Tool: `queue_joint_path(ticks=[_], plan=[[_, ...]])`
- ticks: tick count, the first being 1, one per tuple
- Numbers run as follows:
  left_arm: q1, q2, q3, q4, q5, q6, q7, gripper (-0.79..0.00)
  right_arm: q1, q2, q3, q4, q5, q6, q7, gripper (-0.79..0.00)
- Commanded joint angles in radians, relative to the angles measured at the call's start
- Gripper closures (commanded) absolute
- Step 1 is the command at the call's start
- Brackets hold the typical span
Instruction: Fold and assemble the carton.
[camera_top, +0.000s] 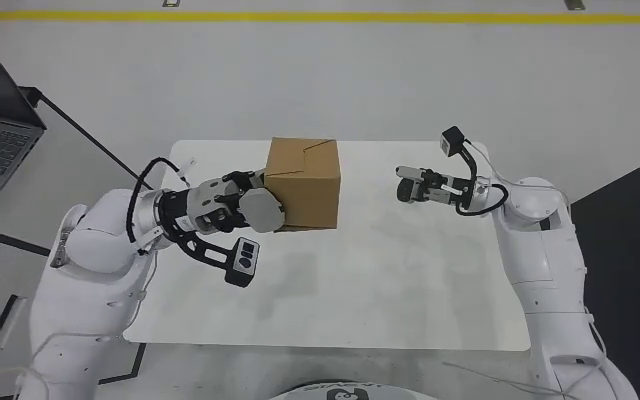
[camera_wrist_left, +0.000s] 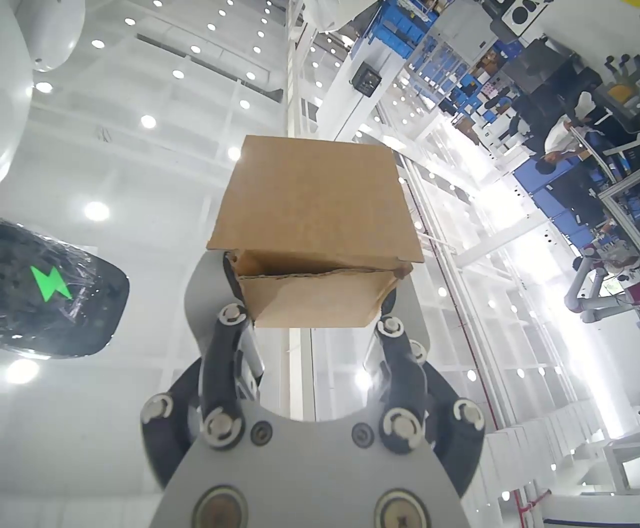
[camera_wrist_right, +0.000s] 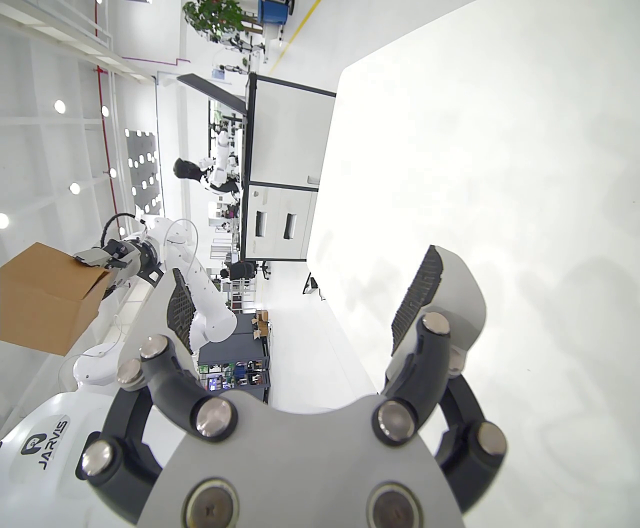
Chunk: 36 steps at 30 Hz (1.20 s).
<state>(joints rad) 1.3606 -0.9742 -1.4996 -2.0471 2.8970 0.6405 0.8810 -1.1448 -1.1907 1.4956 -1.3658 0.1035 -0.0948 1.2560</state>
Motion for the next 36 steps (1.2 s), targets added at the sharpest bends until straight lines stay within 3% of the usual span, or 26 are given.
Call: queue_joint_path(ticks=[1,4,9,11,15,31,33,36], plan=[[0.000,0.000,0.000,0.000,0.000,0.000,0.000,0.000,0.000,0.000,0.000,0.000,0.000,0.000,0.000,-0.785],[-0.003,-0.001,-0.007,-0.002,0.018,0.011,-0.029,0.000,0.000,0.000,0.000,0.000,0.000,0.000,0.000,-0.785],[-0.018,-0.007,-0.022,0.015,0.175,0.155,-0.102,0.000,0.000,0.000,0.000,0.000,0.000,0.000,0.000,-0.785],[-0.039,-0.003,-0.045,0.024,0.175,0.227,-0.026,0.000,0.000,0.000,0.000,0.000,0.000,0.000,0.000,-0.785],[-0.052,-0.012,-0.071,0.039,0.175,0.310,-0.011,0.000,0.000,0.000,0.000,0.000,0.000,0.000,0.000,-0.785],[-0.044,-0.003,-0.076,0.020,0.175,0.320,-0.022,0.000,0.000,0.000,0.000,0.000,0.000,0.000,0.000,-0.785],[-0.028,-0.009,-0.063,0.038,0.175,0.338,-0.040,0.000,0.000,0.000,0.000,0.000,0.000,0.000,0.000,-0.785],[-0.007,-0.020,-0.034,0.042,0.175,0.293,-0.087,0.000,0.000,0.000,0.000,0.000,0.000,0.000,0.000,-0.785]])
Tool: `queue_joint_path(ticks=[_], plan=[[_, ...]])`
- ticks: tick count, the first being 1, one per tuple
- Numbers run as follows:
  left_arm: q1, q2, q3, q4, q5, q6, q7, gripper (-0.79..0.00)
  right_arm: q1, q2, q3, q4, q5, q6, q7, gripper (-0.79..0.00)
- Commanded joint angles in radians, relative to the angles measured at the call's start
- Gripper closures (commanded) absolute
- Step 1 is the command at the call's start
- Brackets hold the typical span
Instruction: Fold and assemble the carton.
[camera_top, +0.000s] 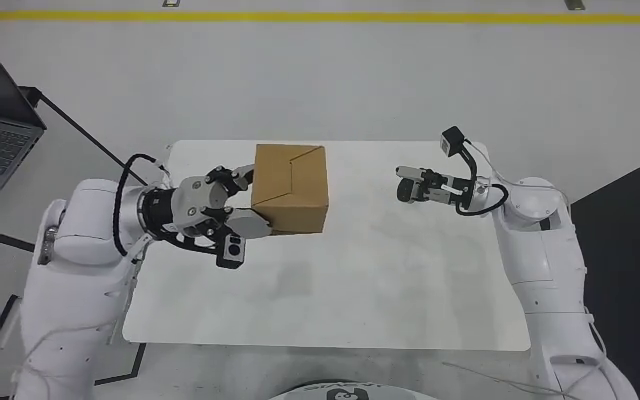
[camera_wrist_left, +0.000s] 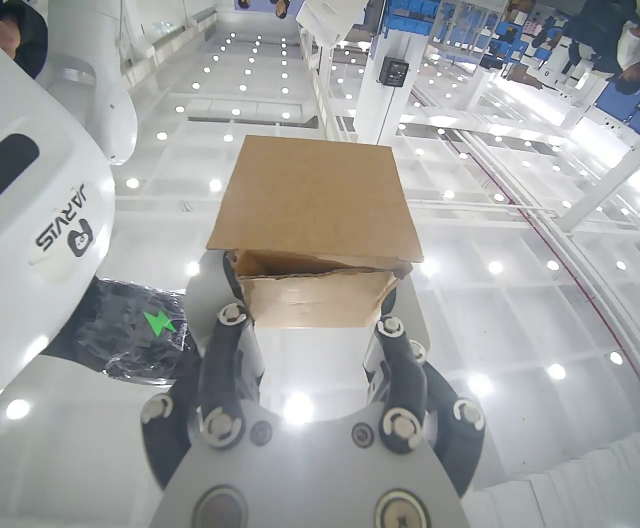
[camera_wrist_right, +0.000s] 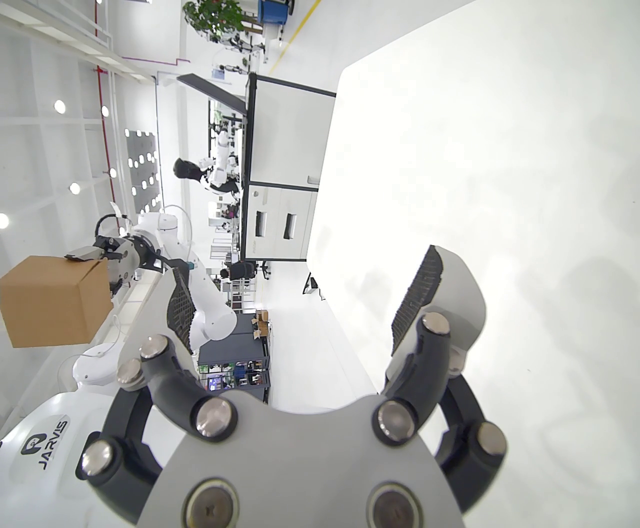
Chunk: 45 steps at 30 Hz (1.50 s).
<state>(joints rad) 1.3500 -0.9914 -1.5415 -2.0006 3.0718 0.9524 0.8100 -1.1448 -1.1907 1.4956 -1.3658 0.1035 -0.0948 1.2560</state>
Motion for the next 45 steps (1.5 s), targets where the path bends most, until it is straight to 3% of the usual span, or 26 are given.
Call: queue_joint_path(ticks=[1,7,15,18,22,25,36,40,45], plan=[[0.011,-0.005,0.018,-0.004,0.000,-0.044,-0.036,0.000,0.000,0.000,0.000,0.000,0.000,0.000,0.000,-0.785],[0.051,-0.009,0.048,-0.022,-0.080,-0.255,-0.116,0.000,0.000,0.000,0.000,0.000,0.000,0.000,0.000,-0.785],[0.053,-0.009,0.048,-0.023,-0.081,-0.265,-0.115,0.000,0.000,0.000,0.000,0.000,0.000,0.000,0.000,-0.785],[0.071,-0.010,0.057,-0.018,-0.131,-0.386,-0.142,0.000,0.000,0.000,0.000,0.000,0.000,0.000,0.000,-0.785],[0.095,-0.011,0.047,-0.035,-0.288,-0.619,-0.181,0.000,0.000,0.000,0.000,0.000,0.000,0.000,0.000,-0.785],[0.110,-0.009,0.026,-0.047,-0.342,-0.730,-0.201,0.000,0.000,0.000,0.000,0.000,0.000,0.000,0.000,-0.785],[0.119,-0.008,0.006,-0.054,-0.349,-0.793,-0.226,0.000,0.000,0.000,0.000,0.000,0.000,0.000,0.000,-0.785],[0.116,-0.012,0.010,-0.058,-0.453,-0.909,-0.270,0.000,0.000,0.000,0.000,0.000,0.000,0.000,0.000,-0.785],[0.107,-0.019,-0.001,-0.060,-0.710,-1.144,-0.362,0.000,0.000,0.000,0.000,0.000,0.000,0.000,0.000,-0.785]])
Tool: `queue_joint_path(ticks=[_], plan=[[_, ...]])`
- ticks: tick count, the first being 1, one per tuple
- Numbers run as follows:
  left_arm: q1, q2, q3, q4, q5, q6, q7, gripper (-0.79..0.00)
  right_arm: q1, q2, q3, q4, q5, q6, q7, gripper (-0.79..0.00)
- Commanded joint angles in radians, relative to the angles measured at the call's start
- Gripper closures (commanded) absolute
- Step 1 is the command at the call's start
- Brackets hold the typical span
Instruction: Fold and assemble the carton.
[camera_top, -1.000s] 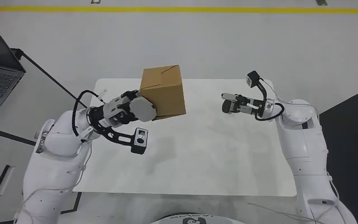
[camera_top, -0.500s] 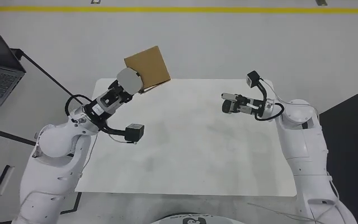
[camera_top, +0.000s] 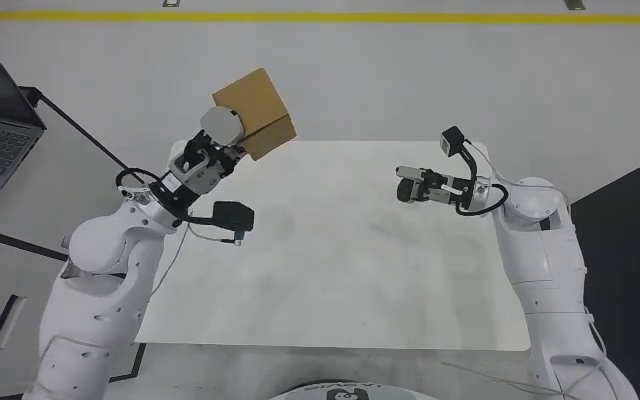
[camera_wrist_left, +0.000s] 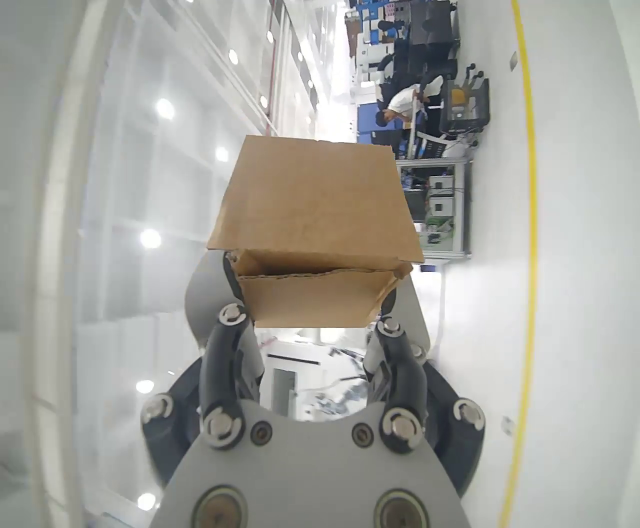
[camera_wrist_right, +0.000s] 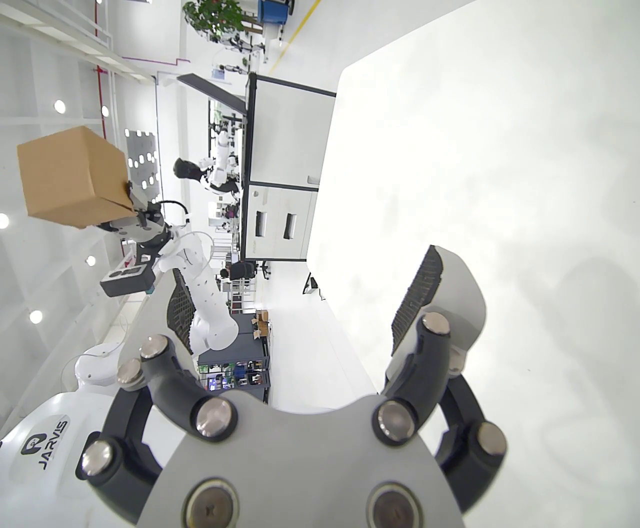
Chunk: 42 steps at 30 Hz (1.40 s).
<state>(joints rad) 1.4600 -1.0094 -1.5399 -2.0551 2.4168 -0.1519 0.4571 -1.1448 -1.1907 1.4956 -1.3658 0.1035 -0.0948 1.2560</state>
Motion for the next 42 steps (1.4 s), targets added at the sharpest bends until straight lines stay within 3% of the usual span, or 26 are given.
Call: queue_joint_path(ticks=[1,13,17,22,31,36,40,42], plan=[[-0.001,-0.002,-0.003,-0.004,-0.095,-0.063,-0.025,0.000,0.000,0.000,0.000,0.000,0.000,0.000,0.000,-0.785],[0.005,-0.004,0.002,0.001,-0.139,-0.090,-0.038,0.000,0.000,0.000,0.000,0.000,0.000,0.000,0.000,-0.785],[-0.004,-0.005,0.006,0.012,-0.243,-0.222,-0.095,0.000,0.000,0.000,0.000,0.000,0.000,0.000,0.000,-0.785],[-0.042,-0.014,0.013,0.036,-0.497,-0.394,-0.223,0.000,0.000,0.000,0.000,0.000,0.000,0.000,0.000,-0.785],[-0.052,-0.014,0.012,0.039,-0.502,-0.395,-0.247,0.000,0.000,0.000,0.000,0.000,0.000,0.000,0.000,-0.785],[-0.069,-0.016,0.004,0.080,-0.721,-0.552,-0.349,0.000,0.000,0.000,0.000,0.000,0.000,0.000,0.000,-0.785],[-0.089,-0.018,0.021,0.128,-0.953,-0.698,-0.492,0.000,0.000,0.000,0.000,0.000,0.000,0.000,0.000,-0.785],[-0.102,-0.018,0.029,0.135,-1.014,-0.725,-0.513,0.000,0.000,0.000,0.000,0.000,0.000,0.000,0.000,-0.785]])
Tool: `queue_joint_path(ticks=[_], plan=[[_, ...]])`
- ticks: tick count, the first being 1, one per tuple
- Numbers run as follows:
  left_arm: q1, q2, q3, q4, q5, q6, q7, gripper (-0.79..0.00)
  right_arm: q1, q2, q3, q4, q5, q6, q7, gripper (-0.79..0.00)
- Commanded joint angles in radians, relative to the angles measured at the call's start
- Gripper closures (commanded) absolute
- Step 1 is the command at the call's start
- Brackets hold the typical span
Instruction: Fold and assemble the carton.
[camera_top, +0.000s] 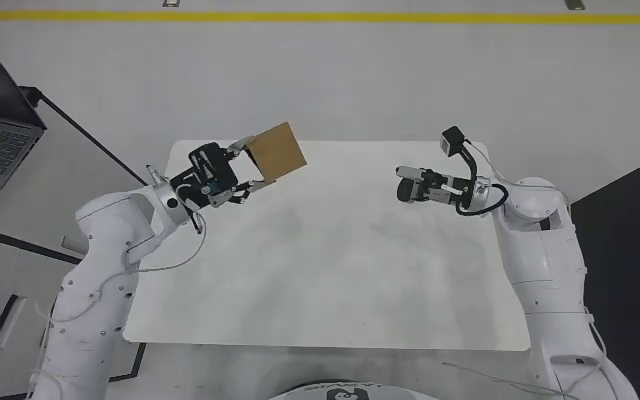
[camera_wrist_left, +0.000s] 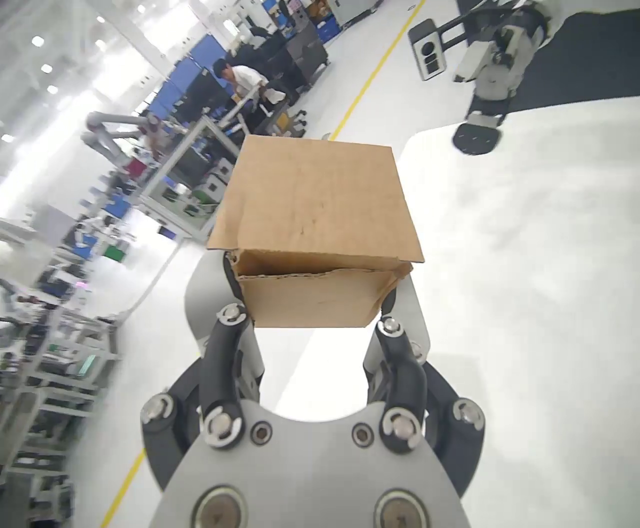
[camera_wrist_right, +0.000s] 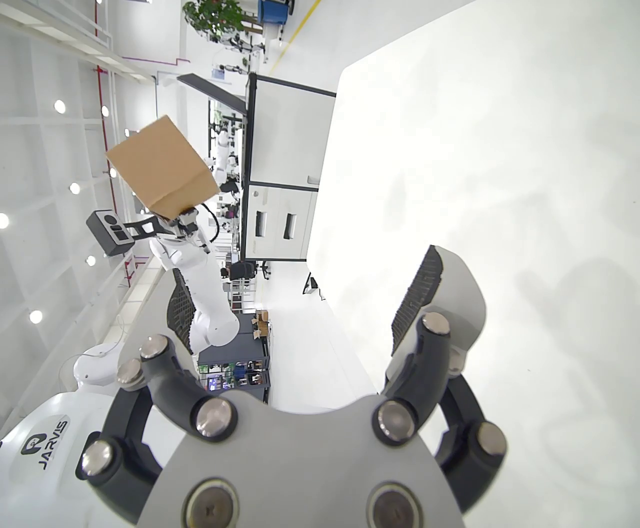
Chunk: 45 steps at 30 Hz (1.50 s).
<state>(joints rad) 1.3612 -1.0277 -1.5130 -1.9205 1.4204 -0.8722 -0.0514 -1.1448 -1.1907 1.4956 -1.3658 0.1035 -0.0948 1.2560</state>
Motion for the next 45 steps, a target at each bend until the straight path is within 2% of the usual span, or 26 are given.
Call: queue_joint_path(ticks=[1,6,9,14,19,26,31,39,41,45], plan=[[-0.003,0.000,0.002,0.000,-0.018,-0.004,-0.004,0.000,0.000,0.000,0.000,0.000,0.000,0.000,0.000,-0.785],[-0.003,0.000,0.002,0.000,-0.018,-0.004,-0.004,0.000,0.000,0.000,0.000,0.000,0.000,0.000,0.000,-0.785],[0.008,0.000,0.000,0.021,-0.073,-0.010,-0.016,0.000,0.000,0.000,0.000,0.000,0.000,0.000,0.000,-0.785],[0.010,0.012,0.003,0.086,-0.232,-0.140,-0.074,0.000,0.000,0.000,0.000,0.000,0.000,0.000,0.000,-0.785],[0.001,0.047,0.059,0.096,-0.344,-0.140,-0.190,0.000,0.000,0.000,0.000,0.000,0.000,0.000,0.000,-0.785],[0.001,0.047,0.059,0.096,-0.344,-0.140,-0.190,0.000,0.000,0.000,0.000,0.000,0.000,0.000,0.000,-0.785],[0.019,0.051,0.103,0.119,-0.409,-0.140,-0.213,0.000,0.000,0.000,0.000,0.000,0.000,0.000,0.000,-0.785],[-0.003,0.093,0.204,0.146,-0.531,-0.140,-0.292,0.000,0.000,0.000,0.000,0.000,0.000,0.000,0.000,-0.785],[-0.021,0.106,0.209,0.138,-0.499,-0.140,-0.315,0.000,0.000,0.000,0.000,0.000,0.000,0.000,0.000,-0.785],[-0.021,0.106,0.209,0.138,-0.499,-0.140,-0.315,0.000,0.000,0.000,0.000,0.000,0.000,0.000,0.000,-0.785]])
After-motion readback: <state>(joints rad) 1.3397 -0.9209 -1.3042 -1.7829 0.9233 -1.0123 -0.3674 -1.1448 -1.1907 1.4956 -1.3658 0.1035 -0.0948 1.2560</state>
